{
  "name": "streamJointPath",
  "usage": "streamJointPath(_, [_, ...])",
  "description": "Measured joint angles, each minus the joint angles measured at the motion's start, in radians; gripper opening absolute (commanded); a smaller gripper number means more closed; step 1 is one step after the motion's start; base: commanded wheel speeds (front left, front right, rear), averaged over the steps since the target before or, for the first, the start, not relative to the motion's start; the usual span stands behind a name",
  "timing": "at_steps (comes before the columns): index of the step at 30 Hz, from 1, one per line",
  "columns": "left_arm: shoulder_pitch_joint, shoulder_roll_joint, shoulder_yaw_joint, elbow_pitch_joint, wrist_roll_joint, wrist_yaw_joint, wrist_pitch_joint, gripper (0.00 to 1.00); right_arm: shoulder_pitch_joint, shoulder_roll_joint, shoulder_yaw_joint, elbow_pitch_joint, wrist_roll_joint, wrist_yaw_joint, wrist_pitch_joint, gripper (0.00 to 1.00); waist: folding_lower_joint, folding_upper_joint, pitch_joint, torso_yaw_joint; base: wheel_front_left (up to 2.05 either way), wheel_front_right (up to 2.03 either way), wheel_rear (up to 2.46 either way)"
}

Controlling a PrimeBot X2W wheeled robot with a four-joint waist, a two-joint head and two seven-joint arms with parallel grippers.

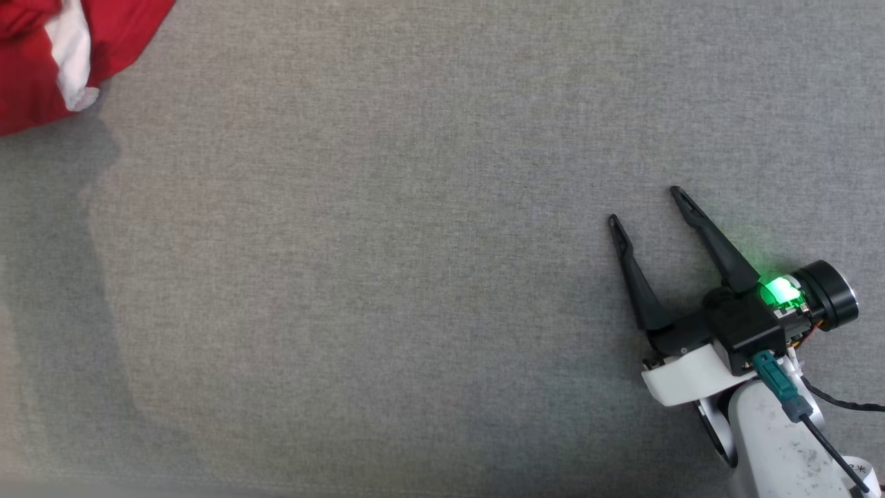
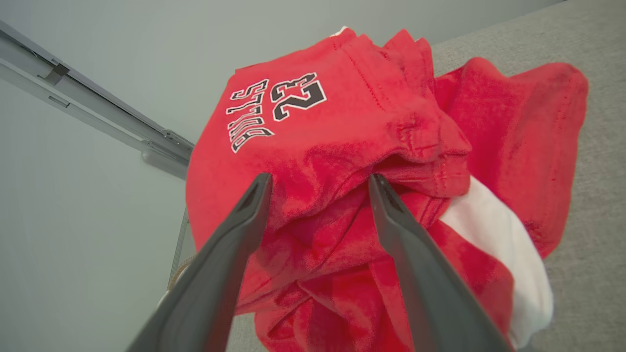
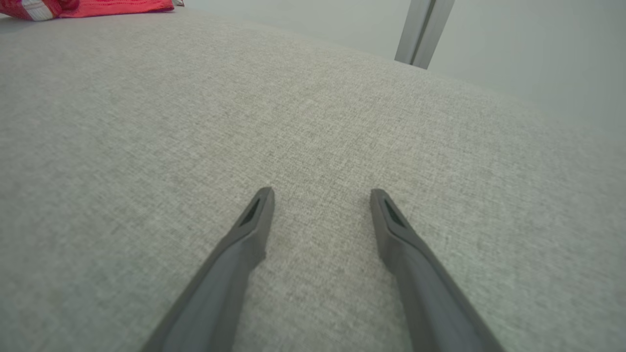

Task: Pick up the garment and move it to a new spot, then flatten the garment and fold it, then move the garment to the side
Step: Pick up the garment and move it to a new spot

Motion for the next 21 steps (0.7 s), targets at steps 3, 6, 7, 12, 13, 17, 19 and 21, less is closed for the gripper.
streamJointPath(3, [-0.041, 0.003, -0.043, 0.042, 0.025, 0.0, -0.02, 1.0, -0.002, 0.002, 0.003, -0.006, -0.001, 0.0, -0.004, 1.0, 0.0, -0.0001, 0.014, -0.007, 0.0, 0.0, 0.0])
streamJointPath(6, [-0.089, 0.007, -0.052, 0.089, 0.038, 0.0, -0.044, 1.0, -0.008, 0.004, 0.005, -0.01, 0.0, 0.001, -0.006, 1.0, 0.0, -0.0001, 0.024, -0.016, 0.0, 0.0, 0.0])
streamJointPath(7, [-0.099, 0.007, -0.054, 0.1, 0.038, 0.0, -0.05, 1.0, -0.01, 0.004, 0.006, -0.01, 0.001, 0.001, -0.006, 1.0, 0.0, 0.0, 0.027, -0.019, 0.0, 0.0, 0.0])
streamJointPath(12, [-0.142, -0.012, -0.063, 0.148, 0.013, 0.0, -0.083, 0.0, -0.015, 0.005, 0.008, -0.013, 0.007, 0.001, -0.007, 1.0, 0.0, 0.0, 0.036, -0.031, 0.0, 0.0, 0.0])
streamJointPath(13, [-0.149, -0.016, -0.068, 0.153, 0.006, 0.0, -0.086, 0.0, -0.016, 0.005, 0.008, -0.013, 0.009, 0.001, -0.007, 1.0, 0.0, -0.0001, 0.036, -0.032, 0.0, 0.0, 0.0])
streamJointPath(17, [-0.162, -0.019, -0.083, 0.167, -0.024, 0.0, -0.111, 0.0, -0.019, 0.005, 0.01, -0.004, 0.018, 0.001, -0.007, 1.0, 0.0, 0.0, 0.03, -0.033, 0.0, 0.0, 0.0])
streamJointPath(19, [-0.167, -0.019, -0.089, 0.173, -0.035, 0.0, -0.132, 0.0, -0.022, 0.004, 0.011, 0.003, 0.022, 0.001, -0.007, 1.0, 0.0, 0.0, 0.024, -0.034, 0.0, 0.0, 0.0])
streamJointPath(21, [-0.169, -0.017, -0.092, 0.176, -0.046, 0.0, -0.154, 0.0, -0.026, 0.003, 0.012, 0.013, 0.03, 0.001, -0.006, 1.0, 0.0, -0.0001, 0.015, -0.034, 0.0, 0.0, 0.0])
